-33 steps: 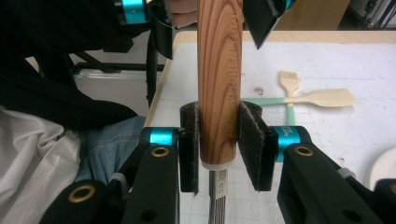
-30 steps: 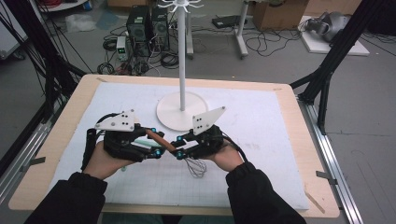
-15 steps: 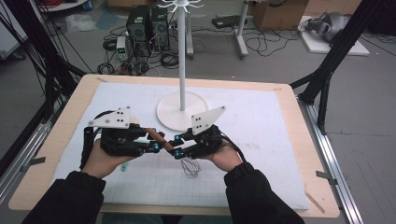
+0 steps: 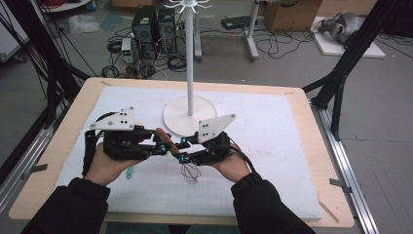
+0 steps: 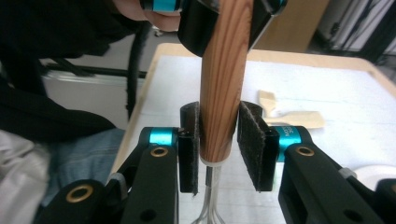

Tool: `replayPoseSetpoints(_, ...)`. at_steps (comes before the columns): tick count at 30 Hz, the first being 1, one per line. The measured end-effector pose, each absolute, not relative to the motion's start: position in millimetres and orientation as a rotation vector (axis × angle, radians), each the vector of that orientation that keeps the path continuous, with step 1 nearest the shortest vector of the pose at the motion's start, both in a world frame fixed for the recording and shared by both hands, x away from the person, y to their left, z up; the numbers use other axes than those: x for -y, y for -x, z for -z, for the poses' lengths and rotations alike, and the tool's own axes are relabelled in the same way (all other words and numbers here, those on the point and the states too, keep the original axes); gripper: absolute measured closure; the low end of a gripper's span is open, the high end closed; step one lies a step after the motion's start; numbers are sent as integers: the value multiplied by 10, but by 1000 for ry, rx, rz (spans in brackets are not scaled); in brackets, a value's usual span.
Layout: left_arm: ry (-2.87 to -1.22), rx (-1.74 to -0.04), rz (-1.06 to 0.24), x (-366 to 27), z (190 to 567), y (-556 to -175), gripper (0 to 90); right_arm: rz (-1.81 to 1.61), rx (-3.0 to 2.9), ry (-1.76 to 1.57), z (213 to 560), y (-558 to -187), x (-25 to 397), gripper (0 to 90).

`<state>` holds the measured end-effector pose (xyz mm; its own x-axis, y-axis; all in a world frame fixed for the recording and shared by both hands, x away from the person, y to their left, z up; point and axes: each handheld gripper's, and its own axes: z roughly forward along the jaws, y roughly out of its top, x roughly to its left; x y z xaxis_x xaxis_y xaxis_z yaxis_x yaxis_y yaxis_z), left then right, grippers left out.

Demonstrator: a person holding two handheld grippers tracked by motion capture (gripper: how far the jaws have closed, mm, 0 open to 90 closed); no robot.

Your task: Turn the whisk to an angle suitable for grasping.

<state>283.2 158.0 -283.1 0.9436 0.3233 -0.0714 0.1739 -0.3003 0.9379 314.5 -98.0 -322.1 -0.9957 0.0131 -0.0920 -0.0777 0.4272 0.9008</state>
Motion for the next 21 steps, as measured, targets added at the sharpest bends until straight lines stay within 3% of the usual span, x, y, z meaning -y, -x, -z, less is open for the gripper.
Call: replayPoseSetpoints(21, -1877, -433, -245, -1494, 2771, -2813, 701, -1531, -2498, -44, 3265, -3076, 817, 688)
